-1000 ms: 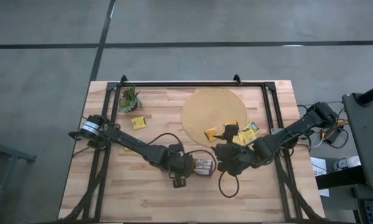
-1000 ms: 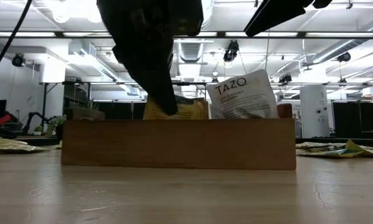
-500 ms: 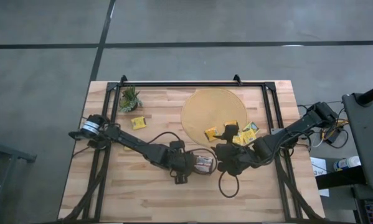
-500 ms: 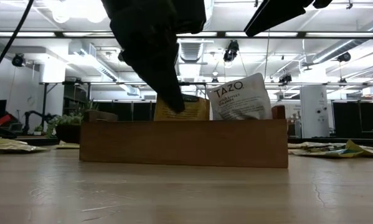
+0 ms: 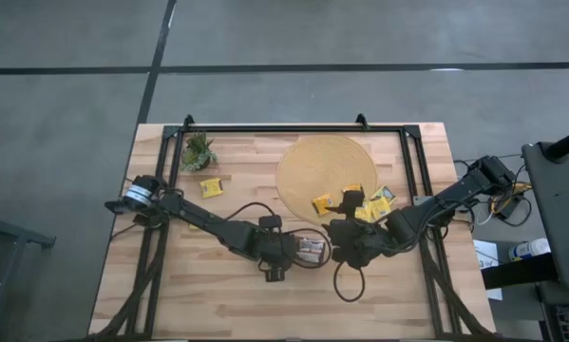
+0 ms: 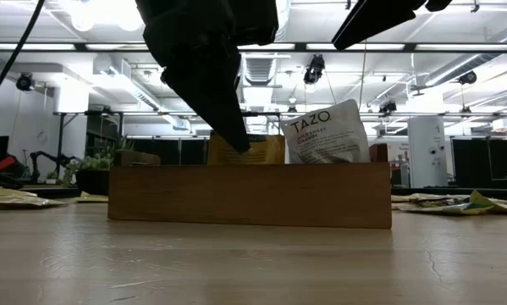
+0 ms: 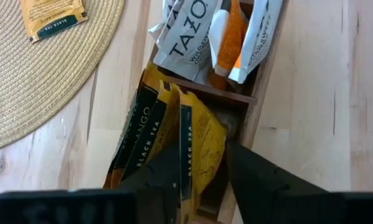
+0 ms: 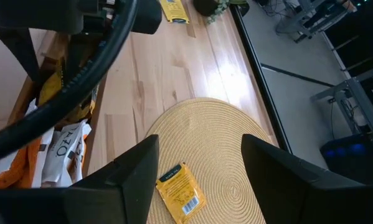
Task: Pick & Place Tea
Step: Put the orange tea bag into the middle section of the wooden organizer
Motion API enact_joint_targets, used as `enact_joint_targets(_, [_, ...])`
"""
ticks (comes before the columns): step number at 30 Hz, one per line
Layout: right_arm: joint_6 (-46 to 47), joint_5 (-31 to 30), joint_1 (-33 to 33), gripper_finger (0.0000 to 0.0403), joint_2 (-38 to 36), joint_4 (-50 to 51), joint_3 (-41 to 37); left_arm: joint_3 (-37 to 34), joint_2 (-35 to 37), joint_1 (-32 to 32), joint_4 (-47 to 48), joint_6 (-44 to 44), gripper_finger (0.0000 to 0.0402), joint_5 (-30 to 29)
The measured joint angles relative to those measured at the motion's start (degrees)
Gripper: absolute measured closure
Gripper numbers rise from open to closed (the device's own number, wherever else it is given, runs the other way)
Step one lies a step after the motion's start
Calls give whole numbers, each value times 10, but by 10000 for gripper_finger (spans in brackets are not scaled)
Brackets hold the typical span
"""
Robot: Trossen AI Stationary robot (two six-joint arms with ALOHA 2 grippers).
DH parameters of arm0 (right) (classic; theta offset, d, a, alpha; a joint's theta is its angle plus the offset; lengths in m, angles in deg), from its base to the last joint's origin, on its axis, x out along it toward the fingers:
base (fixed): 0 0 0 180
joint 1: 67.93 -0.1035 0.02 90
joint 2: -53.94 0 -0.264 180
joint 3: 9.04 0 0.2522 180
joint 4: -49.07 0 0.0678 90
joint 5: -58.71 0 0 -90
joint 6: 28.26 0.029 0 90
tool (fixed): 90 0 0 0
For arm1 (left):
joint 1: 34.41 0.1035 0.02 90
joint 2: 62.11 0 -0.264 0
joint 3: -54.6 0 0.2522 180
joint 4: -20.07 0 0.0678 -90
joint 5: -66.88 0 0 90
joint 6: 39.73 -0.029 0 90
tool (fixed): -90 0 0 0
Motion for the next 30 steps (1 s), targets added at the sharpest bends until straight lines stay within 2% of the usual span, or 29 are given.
enact_joint_targets(4, [0,0,0,179,0,0,0,4,4,0,23,-5,264,0])
enact_joint_targets(12, [0,0,0,179,0,1,0,9,39,-3,46,-2,262,0])
enact_joint_targets(17, [-5,0,0,179,0,3,0,6,69,-9,60,-31,262,1])
enact_joint_targets(23, [-79,0,0,179,0,0,0,5,123,-16,131,-46,262,-3])
enact_joint_targets(27, [-133,-4,0,179,0,-2,0,2,178,-13,194,1,262,-12])
enact_joint_targets(30, [-143,-4,0,179,0,-4,0,-23,216,-19,197,51,262,-37])
